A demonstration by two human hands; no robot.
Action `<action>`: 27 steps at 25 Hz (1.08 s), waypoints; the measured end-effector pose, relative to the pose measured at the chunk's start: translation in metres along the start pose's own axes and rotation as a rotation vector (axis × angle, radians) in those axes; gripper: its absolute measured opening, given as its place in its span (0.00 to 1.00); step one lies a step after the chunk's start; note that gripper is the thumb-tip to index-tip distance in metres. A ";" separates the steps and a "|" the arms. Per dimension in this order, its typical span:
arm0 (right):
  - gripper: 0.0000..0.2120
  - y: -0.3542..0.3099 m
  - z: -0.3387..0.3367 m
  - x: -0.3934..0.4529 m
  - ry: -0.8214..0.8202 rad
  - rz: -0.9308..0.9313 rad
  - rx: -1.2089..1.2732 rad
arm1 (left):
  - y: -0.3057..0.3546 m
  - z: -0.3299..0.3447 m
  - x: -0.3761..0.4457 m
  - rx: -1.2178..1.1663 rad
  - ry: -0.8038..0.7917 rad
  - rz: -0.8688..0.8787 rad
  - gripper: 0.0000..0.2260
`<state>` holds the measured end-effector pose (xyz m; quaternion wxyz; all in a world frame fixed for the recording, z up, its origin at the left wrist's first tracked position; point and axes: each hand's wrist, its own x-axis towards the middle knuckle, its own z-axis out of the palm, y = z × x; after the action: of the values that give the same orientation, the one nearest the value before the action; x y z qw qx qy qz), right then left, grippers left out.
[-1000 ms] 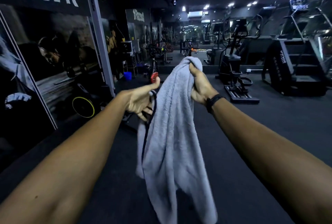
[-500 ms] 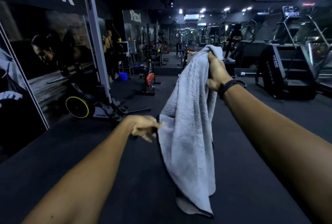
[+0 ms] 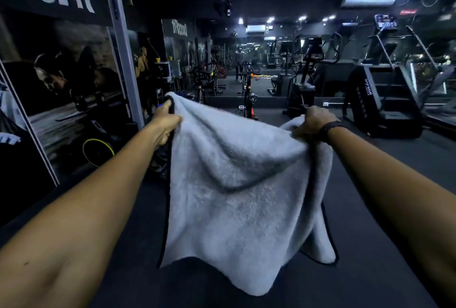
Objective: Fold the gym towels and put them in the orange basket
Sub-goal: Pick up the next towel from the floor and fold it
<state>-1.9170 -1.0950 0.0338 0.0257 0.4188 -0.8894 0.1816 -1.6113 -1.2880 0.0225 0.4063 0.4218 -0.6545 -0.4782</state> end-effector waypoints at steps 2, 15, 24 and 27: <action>0.33 0.010 -0.003 0.009 -0.128 -0.010 0.335 | 0.007 -0.010 0.005 -0.001 0.112 -0.017 0.31; 0.19 0.034 -0.016 0.005 -0.034 0.143 0.992 | 0.022 -0.062 0.027 -0.273 0.466 -0.002 0.12; 0.10 0.009 -0.022 -0.015 0.560 -0.115 0.458 | 0.011 -0.081 0.030 -0.102 0.409 0.086 0.16; 0.06 -0.010 -0.020 -0.019 0.601 -0.062 0.324 | 0.009 -0.077 0.028 0.050 0.319 0.166 0.21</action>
<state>-1.8993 -1.0797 0.0518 0.2250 0.3721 -0.7885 0.4350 -1.5499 -1.3342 0.0506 0.5325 0.4468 -0.6259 -0.3536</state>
